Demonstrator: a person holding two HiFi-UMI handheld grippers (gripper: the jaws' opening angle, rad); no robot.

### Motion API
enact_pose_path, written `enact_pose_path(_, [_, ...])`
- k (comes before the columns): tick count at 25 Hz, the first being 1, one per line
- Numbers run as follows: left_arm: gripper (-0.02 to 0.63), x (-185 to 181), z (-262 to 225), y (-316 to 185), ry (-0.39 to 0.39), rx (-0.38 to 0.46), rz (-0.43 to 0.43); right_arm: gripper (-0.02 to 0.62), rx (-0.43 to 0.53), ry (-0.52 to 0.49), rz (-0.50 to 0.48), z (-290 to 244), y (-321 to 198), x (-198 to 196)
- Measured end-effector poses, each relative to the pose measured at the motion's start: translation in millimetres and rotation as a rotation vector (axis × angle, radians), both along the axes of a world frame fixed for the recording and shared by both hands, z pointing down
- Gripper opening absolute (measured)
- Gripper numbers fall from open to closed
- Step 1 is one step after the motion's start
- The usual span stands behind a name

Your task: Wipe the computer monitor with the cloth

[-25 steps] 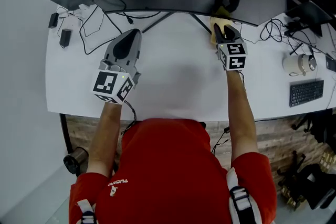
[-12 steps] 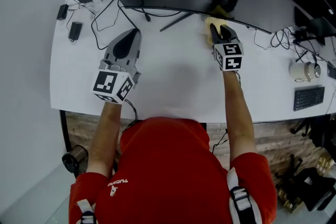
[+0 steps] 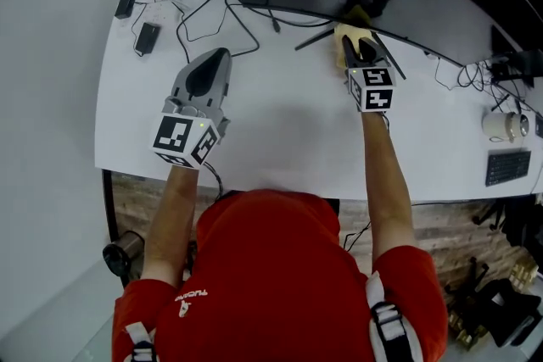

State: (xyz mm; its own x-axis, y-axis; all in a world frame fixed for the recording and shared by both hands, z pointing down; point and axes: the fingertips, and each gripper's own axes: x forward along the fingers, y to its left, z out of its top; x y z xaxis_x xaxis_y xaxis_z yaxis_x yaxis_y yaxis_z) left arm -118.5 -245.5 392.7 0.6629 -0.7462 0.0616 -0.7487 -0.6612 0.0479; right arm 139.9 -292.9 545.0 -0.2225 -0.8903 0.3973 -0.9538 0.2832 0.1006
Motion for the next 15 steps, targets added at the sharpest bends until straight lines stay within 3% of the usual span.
enact_pose_path(15, [0.011,-82.0,6.4,-1.3,0.019,-0.007,-0.040,0.060,0.006,-0.026,-0.043,-4.1,-37.2,-104.3])
